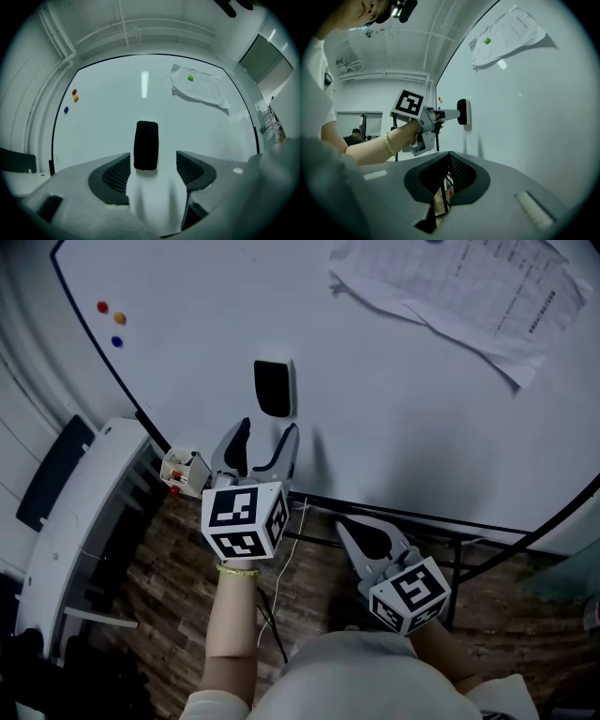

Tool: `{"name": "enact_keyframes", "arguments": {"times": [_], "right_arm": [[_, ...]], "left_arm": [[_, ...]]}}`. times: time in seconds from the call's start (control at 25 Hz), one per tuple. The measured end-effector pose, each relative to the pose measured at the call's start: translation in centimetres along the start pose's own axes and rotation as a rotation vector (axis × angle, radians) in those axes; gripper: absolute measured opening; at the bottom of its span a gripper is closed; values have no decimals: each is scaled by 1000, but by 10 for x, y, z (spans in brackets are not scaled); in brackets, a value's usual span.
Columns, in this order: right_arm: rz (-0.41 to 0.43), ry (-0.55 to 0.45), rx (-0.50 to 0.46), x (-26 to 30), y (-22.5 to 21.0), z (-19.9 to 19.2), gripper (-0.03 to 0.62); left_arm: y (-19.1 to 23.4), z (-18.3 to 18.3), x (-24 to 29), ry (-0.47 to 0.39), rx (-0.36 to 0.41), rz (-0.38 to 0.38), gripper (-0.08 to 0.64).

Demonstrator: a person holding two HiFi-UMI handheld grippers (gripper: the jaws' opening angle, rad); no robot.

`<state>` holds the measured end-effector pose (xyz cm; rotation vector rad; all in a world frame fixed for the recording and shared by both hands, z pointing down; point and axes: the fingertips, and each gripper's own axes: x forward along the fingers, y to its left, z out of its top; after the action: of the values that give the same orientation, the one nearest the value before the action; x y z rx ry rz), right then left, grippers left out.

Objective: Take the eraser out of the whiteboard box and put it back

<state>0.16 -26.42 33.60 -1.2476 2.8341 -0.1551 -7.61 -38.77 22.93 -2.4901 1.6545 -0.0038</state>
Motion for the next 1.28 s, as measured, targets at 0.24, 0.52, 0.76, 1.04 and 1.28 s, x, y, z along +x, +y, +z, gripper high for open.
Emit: {"name": "enact_keyframes", "arguments": {"times": [0.24, 0.52, 0.76, 1.04, 1.28], "right_arm": [[11, -9, 1, 3, -10, -1, 6], [13, -11, 4, 7, -21, -2, 6], [11, -9, 15, 8, -27, -5, 6], [12, -3, 21, 7, -30, -7, 6], [12, 0, 19, 6, -29, -9, 6]], "left_arm": [[4, 6, 24, -11, 40, 22, 350], [13, 12, 49, -17, 80, 40, 351], [17, 15, 60, -12, 98, 42, 319], [16, 16, 65, -6, 115, 47, 274], [15, 16, 65, -9, 123, 51, 249]]}}
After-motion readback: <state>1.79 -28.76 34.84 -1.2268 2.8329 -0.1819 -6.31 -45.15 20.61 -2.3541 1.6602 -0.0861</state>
